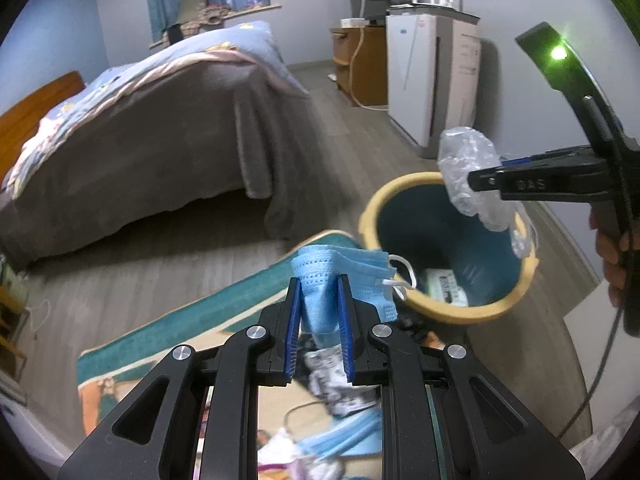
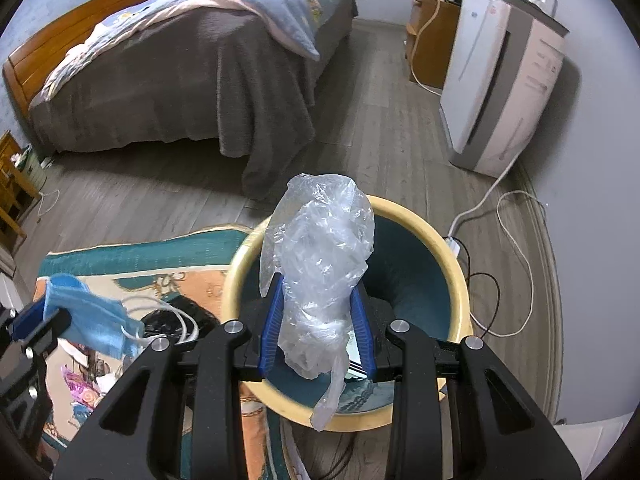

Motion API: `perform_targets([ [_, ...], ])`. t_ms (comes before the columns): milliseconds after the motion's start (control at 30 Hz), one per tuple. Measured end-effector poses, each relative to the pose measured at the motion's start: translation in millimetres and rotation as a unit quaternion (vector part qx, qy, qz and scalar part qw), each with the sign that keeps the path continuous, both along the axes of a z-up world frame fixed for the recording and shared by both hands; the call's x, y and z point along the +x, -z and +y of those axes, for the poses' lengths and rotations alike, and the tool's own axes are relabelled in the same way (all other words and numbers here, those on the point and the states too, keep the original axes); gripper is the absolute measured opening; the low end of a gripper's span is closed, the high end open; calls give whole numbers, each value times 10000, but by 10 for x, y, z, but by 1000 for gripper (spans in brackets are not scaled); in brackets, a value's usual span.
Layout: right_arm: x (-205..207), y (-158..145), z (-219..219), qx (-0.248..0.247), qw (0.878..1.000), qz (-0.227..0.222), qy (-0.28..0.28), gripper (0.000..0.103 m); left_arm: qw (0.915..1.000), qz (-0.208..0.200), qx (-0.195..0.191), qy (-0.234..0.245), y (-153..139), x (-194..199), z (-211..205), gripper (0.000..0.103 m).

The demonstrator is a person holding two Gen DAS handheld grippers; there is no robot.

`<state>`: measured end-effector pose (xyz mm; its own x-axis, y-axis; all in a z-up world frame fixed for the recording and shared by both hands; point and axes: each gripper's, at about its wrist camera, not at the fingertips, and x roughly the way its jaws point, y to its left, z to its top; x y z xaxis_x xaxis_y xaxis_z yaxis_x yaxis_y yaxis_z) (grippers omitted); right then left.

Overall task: Collect trash
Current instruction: 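Open the right tool to drop the plastic bag into the bin while left tool drops the mask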

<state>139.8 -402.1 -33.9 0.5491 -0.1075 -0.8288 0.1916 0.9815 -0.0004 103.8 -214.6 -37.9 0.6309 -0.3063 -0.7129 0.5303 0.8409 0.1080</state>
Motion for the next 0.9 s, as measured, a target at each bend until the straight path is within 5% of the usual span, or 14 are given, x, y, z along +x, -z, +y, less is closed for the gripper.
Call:
perform_targets([
  [433, -20, 219, -482, 294, 9977, 204, 568, 32, 9977, 417, -168, 510, 210, -126, -557, 19],
  [800, -50, 356, -700, 533, 9948, 293, 823, 33, 9952, 371, 473, 774, 487, 46, -1100, 19],
  [900, -41, 333, -703, 483, 9953, 207, 815, 40, 9962, 190, 501, 690, 466, 104, -1143, 31],
])
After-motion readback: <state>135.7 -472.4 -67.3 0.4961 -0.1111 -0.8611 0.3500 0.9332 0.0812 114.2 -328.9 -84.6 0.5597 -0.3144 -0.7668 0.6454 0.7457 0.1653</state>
